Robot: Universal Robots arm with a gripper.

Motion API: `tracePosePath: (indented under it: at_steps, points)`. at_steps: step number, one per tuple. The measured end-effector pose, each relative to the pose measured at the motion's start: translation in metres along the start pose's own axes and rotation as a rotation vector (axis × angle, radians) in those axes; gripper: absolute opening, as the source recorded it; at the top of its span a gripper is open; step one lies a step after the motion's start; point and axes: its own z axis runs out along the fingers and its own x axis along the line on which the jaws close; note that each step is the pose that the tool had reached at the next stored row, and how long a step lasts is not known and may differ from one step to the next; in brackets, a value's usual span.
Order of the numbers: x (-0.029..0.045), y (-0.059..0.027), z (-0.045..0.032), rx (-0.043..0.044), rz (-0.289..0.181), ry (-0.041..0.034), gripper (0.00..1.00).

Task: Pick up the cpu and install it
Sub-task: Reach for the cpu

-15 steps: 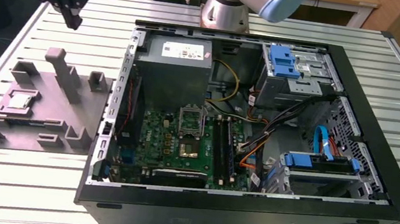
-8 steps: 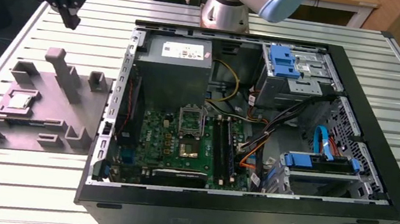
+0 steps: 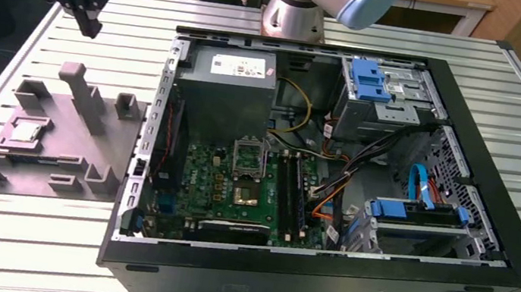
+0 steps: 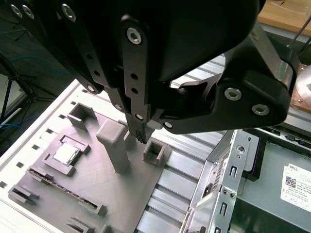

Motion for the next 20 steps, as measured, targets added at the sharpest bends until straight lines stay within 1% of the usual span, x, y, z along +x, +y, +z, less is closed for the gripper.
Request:
tracePosePath:
  at_steps: [3, 9, 15, 20]
  points:
    - [0.0016, -0.0001, 0.0, 0.0, 0.0, -0.0001, 0.11]
    - [0.0077, -0.0006, -0.0001, 0.0, 0.0, -0.0001, 0.11]
    - [0.018, -0.0013, -0.0004, 0.0, 0.0, 0.0, 0.11]
    - [0.0251, -0.0019, -0.0005, 0.0, 0.0, 0.0, 0.11]
